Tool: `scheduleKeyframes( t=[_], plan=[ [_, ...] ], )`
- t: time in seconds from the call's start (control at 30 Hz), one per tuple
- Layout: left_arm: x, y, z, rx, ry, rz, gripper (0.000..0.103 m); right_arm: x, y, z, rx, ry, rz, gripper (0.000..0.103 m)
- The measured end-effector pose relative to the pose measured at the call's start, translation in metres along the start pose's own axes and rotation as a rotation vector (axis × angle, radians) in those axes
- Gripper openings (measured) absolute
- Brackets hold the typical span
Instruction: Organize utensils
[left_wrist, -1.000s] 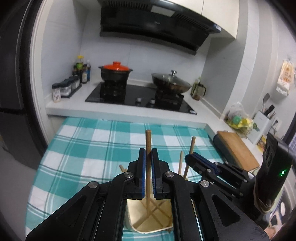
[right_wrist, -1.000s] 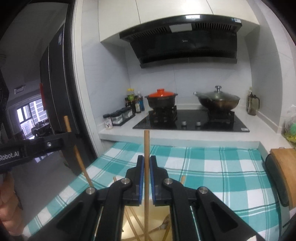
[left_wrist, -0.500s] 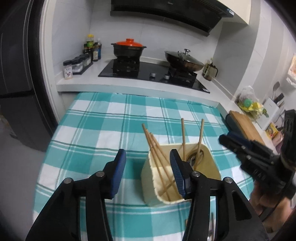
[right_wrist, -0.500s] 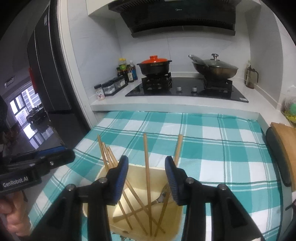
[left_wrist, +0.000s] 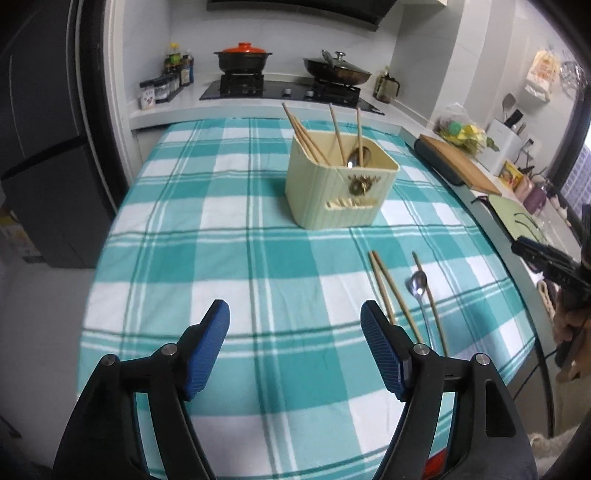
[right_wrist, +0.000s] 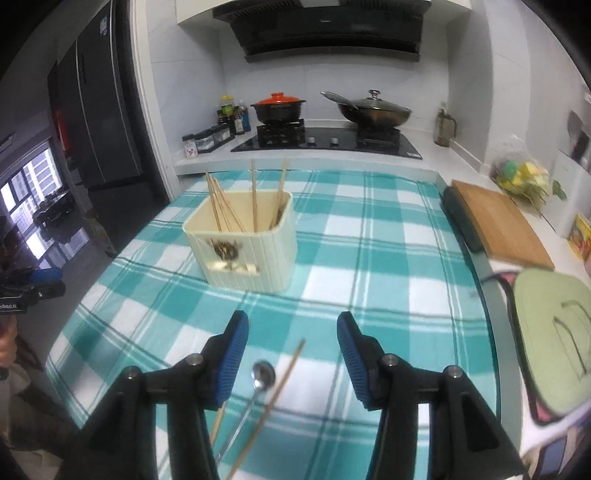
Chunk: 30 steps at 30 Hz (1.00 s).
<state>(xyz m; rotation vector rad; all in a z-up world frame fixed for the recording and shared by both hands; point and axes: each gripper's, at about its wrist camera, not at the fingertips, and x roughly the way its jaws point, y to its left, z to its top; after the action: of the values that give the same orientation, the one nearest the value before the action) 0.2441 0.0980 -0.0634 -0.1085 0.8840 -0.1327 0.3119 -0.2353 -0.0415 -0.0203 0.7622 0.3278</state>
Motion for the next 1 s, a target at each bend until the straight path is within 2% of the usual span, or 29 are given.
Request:
scheduleKeyframes(
  t=[0.1,0.2,0.3,0.37,0.4,0.5,0.6,0.8,1.0],
  plan=[
    [0.018,-0.017,-0.038,-0.050,0.050,-0.038,0.075,-0.012,-0.012,-0.062,0.085,0.015,-0.090,0.051],
    [0.036,-0.037,-0.062,-0.043,0.095,-0.052,0.075,-0.017,-0.015,-0.118,0.158,0.034,-0.178,0.051],
    [0.048,-0.058,-0.077,0.024,0.122,-0.030,0.075,-0.008,-0.010,-0.152,0.150,0.104,-0.194,0.051],
    [0.051,-0.066,-0.080,0.047,0.117,-0.013,0.075,-0.005,-0.005,-0.166,0.140,0.126,-0.175,0.043],
    [0.052,-0.067,-0.080,0.041,0.113,-0.011,0.075,-0.005,-0.003,-0.169,0.139,0.122,-0.174,0.042],
    [0.054,-0.068,-0.074,-0.001,0.095,-0.031,0.075,-0.005,0.002,-0.171,0.160,0.099,-0.149,0.028],
    [0.060,-0.075,-0.068,-0.001,0.076,-0.019,0.075,0.001,0.012,-0.166,0.135,0.089,-0.123,0.019],
    [0.091,-0.099,-0.059,0.072,0.076,-0.002,0.075,0.022,0.025,-0.162,0.134,0.116,-0.032,0.018],
    [0.133,-0.123,-0.051,0.154,0.096,0.034,0.075,0.050,0.031,-0.145,0.108,0.141,-0.011,0.018]
  ],
)
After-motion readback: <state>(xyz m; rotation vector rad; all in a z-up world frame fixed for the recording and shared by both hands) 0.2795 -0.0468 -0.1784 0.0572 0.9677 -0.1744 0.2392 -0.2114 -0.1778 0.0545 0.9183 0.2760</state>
